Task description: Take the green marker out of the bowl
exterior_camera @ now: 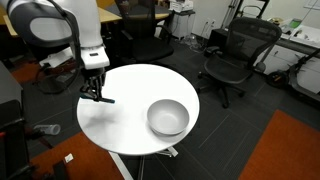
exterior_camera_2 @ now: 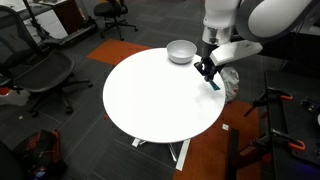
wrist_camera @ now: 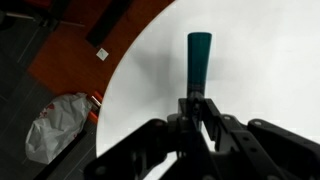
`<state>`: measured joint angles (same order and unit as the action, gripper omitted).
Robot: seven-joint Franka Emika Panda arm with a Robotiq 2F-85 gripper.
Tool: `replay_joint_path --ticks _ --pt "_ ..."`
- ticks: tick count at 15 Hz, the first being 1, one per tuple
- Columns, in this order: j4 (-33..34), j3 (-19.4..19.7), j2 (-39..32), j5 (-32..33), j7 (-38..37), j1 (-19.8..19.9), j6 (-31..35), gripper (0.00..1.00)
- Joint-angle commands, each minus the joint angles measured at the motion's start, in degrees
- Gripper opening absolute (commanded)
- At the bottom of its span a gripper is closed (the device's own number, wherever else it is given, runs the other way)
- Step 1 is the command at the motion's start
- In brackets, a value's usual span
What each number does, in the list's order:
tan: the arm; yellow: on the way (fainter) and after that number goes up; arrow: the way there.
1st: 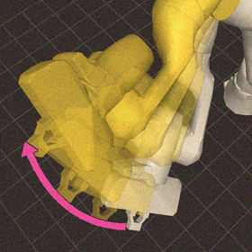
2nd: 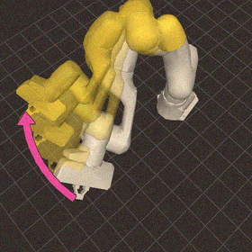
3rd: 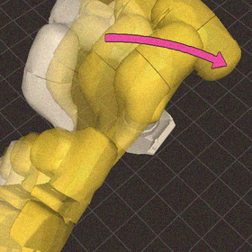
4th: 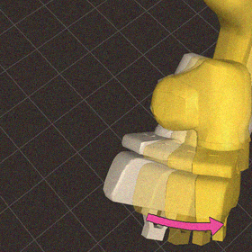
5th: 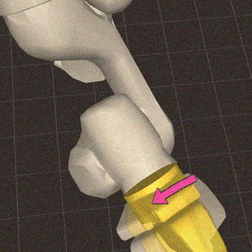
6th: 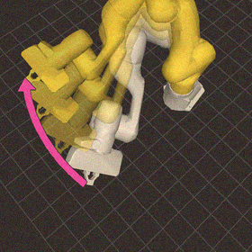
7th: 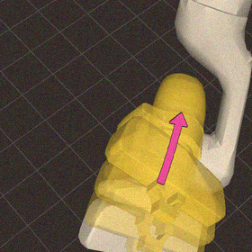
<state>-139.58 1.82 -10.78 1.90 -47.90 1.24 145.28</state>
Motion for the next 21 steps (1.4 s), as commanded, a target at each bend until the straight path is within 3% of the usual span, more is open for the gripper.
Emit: replay_joint_path --ticks 1,10,11,12,19,21 --pt "3.3 2.8 -5.7 2.0 -4.2 -2.4 3.4 0.05" --pt "8.4 7.6 -14.0 1.1 -6.3 -6.7 5.9 0.05" --pt "8.6 7.8 -14.2 1.0 -6.2 -6.9 5.9 0.44" --pt "8.7 8.3 -14.3 1.1 -6.2 -7.2 5.8 0.44" --pt "6.7 11.3 -10.4 2.5 -4.7 -7.8 4.9 0.95" --pt "5.9 11.9 -8.4 3.5 -3.7 -7.4 4.5 1.00"
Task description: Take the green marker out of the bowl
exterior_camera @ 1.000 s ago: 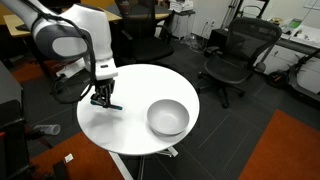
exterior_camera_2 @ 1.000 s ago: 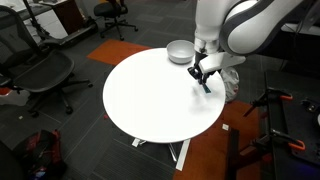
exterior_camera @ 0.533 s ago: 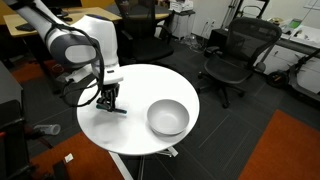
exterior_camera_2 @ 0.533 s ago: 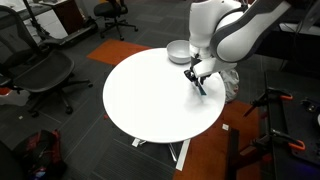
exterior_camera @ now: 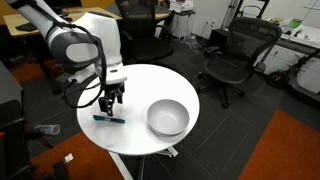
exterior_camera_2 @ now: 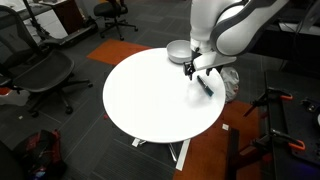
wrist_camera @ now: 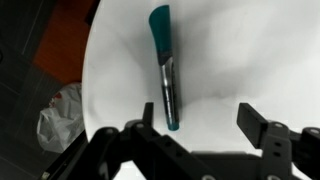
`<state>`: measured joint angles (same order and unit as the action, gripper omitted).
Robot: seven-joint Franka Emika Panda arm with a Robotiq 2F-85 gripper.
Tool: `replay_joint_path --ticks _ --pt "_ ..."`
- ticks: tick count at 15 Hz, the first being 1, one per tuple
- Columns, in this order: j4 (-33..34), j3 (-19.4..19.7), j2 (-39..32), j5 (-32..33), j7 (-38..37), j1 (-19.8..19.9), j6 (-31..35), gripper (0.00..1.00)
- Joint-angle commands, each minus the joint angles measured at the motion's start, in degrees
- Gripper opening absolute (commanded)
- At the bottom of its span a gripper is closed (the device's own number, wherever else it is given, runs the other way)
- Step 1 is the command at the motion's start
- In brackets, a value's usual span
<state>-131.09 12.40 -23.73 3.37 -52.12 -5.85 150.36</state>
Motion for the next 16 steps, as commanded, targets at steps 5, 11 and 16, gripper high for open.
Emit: replay_joint_path --ticks 5,11,16 --pt "-5.5 0.3 11.6 1.8 6.7 2.4 -1.2 1.00" --pt "-9.9 -2.3 21.0 -2.4 20.3 6.4 -2.3 1.00" --pt "-9.5 -3.6 21.5 -3.7 23.9 8.0 -2.8 1.00"
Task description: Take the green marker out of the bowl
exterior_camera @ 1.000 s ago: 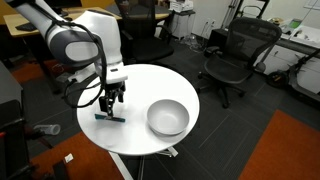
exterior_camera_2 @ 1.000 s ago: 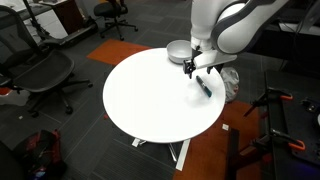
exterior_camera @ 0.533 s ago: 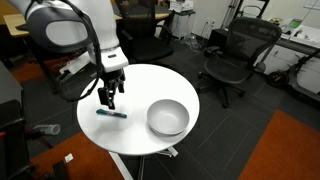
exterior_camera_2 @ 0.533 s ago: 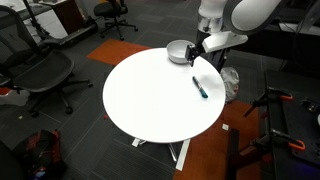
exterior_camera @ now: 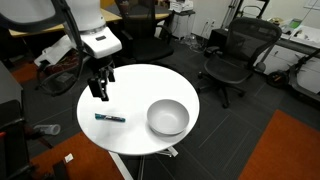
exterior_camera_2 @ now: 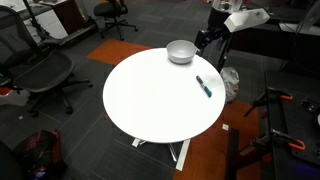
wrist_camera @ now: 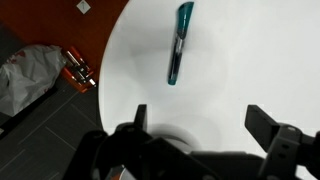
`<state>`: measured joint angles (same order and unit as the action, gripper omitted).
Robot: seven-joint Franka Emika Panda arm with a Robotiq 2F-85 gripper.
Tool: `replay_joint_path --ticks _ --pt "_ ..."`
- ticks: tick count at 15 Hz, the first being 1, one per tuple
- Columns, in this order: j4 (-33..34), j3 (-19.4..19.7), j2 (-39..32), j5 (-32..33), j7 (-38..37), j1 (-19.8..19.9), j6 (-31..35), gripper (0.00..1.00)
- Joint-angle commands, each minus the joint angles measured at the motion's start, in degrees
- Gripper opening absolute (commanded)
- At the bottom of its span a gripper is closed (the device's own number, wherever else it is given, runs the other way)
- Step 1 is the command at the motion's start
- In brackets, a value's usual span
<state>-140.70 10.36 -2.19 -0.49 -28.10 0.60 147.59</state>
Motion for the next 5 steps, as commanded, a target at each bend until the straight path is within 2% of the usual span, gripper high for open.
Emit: replay_joint_path --ticks 1,5 --pt "-0.1 -1.7 0.5 0.0 0.3 1.9 -0.3 1.00" --pt "0.0 -1.9 -0.1 0.0 0.2 1.9 -0.2 1.00"
